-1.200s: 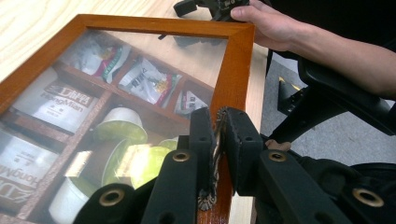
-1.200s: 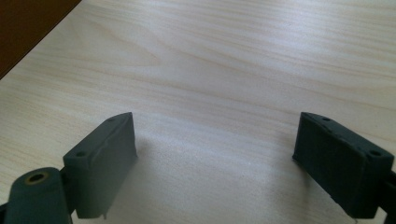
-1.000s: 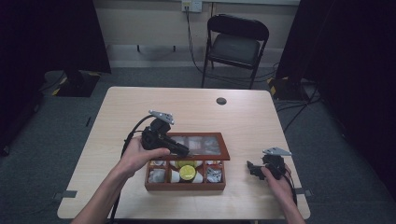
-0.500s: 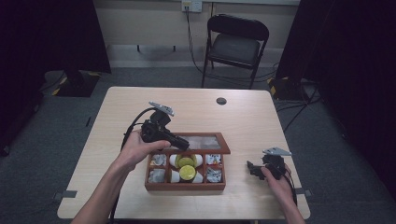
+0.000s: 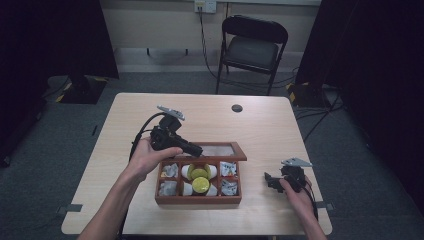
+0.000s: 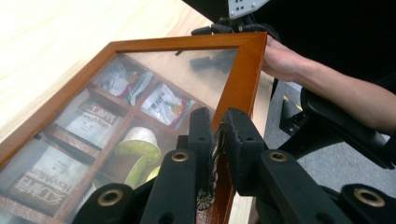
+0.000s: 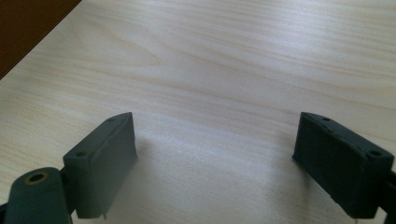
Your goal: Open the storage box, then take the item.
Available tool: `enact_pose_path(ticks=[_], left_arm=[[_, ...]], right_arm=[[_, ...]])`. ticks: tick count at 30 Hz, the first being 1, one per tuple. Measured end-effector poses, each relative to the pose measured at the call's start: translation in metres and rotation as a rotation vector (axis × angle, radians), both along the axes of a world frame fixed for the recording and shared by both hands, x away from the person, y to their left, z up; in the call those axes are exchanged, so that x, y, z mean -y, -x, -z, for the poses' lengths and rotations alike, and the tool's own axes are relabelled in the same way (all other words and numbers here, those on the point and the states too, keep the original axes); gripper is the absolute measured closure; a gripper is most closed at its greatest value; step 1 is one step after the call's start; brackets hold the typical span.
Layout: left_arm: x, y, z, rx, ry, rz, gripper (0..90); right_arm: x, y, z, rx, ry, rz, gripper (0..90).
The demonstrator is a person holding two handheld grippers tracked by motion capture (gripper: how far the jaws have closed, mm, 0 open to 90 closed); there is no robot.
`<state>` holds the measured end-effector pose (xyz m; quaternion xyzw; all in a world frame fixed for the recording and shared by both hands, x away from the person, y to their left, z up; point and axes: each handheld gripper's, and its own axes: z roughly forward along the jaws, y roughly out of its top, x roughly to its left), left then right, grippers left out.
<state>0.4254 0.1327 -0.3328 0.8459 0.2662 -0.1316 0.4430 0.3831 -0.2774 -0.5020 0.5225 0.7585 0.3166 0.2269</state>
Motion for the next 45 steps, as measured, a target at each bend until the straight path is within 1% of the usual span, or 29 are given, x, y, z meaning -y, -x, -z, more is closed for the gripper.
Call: enact_pose_path(ticks=[2,4,5,7,8,11,12,14,15,16,17,19,20,23,25,26,27,28,29,30,31,36,38,39,40,41,43,44,45], left_arm=[[-0.001,0.000,-0.001,0.010,0.000,-0.007,81.0],[-0.001,0.000,-0.002,0.013,0.000,-0.007,81.0],[-0.001,-0.001,-0.002,0.010,0.011,-0.015,81.0],[-0.002,-0.003,-0.003,0.016,0.011,-0.011,81.1],[-0.002,-0.003,-0.004,0.015,0.013,-0.020,81.0],[-0.003,-0.004,-0.006,0.018,0.012,-0.024,81.0],[-0.003,-0.005,-0.006,0.019,0.026,-0.042,80.9],[-0.003,-0.006,-0.007,0.022,0.026,-0.043,80.9],[-0.004,-0.007,-0.008,0.018,0.040,-0.055,80.9],[-0.005,-0.009,-0.009,0.024,0.038,-0.051,80.9],[-0.005,-0.009,-0.009,0.024,0.038,-0.051,81.0],[-0.006,-0.012,-0.009,0.021,0.056,-0.058,81.0],[-0.006,-0.012,-0.009,0.021,0.056,-0.058,81.0],[-0.006,-0.012,-0.010,0.030,0.051,-0.057,81.0],[-0.006,-0.013,-0.010,0.030,0.052,-0.054,81.1],[-0.007,-0.013,-0.011,0.031,0.052,-0.054,81.0],[-0.006,-0.013,-0.011,0.031,0.050,-0.052,81.0],[-0.006,-0.013,-0.011,0.029,0.052,-0.054,81.1],[-0.006,-0.013,-0.011,0.029,0.052,-0.054,81.1],[-0.006,-0.014,-0.011,0.031,0.050,-0.050,81.1],[-0.006,-0.015,-0.012,0.025,0.054,-0.056,81.1],[-0.004,-0.015,-0.013,0.029,0.044,-0.053,81.1],[-0.005,-0.015,-0.014,0.035,0.045,-0.060,81.1],[-0.005,-0.015,-0.014,0.035,0.045,-0.060,81.1],[-0.005,-0.016,-0.013,0.034,0.046,-0.058,81.1],[-0.006,-0.016,-0.013,0.032,0.050,-0.058,81.1],[-0.006,-0.016,-0.013,0.033,0.047,-0.057,81.1],[-0.005,-0.015,-0.013,0.034,0.046,-0.059,81.1],[-0.005,-0.016,-0.013,0.037,0.047,-0.057,81.1]], right_arm=[[0.000,0.000,0.000,0.000,-0.001,0.001,12.1],[0.000,0.000,0.000,0.000,-0.001,0.000,12.1],[-0.001,0.000,0.000,-0.001,-0.001,-0.006,12.2],[-0.001,0.001,0.000,-0.002,-0.003,-0.013,12.8],[-0.001,0.001,-0.001,-0.005,-0.005,-0.017,14.1],[-0.001,0.003,-0.003,-0.013,-0.012,-0.025,14.8],[-0.001,0.003,-0.004,-0.018,-0.018,-0.020,14.6],[0.000,0.004,-0.005,-0.024,-0.030,-0.015,14.6],[0.000,0.005,-0.009,-0.026,-0.058,-0.020,14.7],[-0.001,0.006,-0.012,-0.014,-0.077,-0.029,14.7],[-0.002,0.008,-0.015,-0.003,-0.105,-0.046,14.7],[-0.005,0.012,-0.021,0.018,-0.142,-0.077,14.8],[-0.005,0.012,-0.021,0.018,-0.142,-0.077,14.8],[-0.015,0.019,-0.033,0.065,-0.175,-0.134,17.1],[-0.021,0.022,-0.039,0.080,-0.182,-0.164,17.8],[-0.028,0.026,-0.045,0.097,-0.189,-0.196,19.9],[-0.028,0.026,-0.045,0.097,-0.189,-0.196,19.9],[-0.034,0.029,-0.051,0.110,-0.205,-0.229,22.5],[-0.034,0.029,-0.051,0.110,-0.205,-0.229,22.5],[-0.042,0.032,-0.056,0.122,-0.212,-0.260,23.6],[-0.046,0.034,-0.058,0.129,-0.218,-0.275,25.1],[-0.068,0.042,-0.064,0.135,-0.250,-0.347,30.1],[-0.077,0.044,-0.065,0.134,-0.246,-0.380,31.9],[-0.077,0.044,-0.065,0.134,-0.246,-0.380,31.9],[-0.081,0.045,-0.065,0.129,-0.246,-0.395,32.8],[-0.088,0.047,-0.066,0.122,-0.248,-0.420,34.3],[-0.092,0.047,-0.067,0.120,-0.252,-0.432,34.7],[-0.100,0.048,-0.067,0.115,-0.243,-0.444,33.9],[-0.104,0.048,-0.066,0.107,-0.248,-0.462,34.2]])
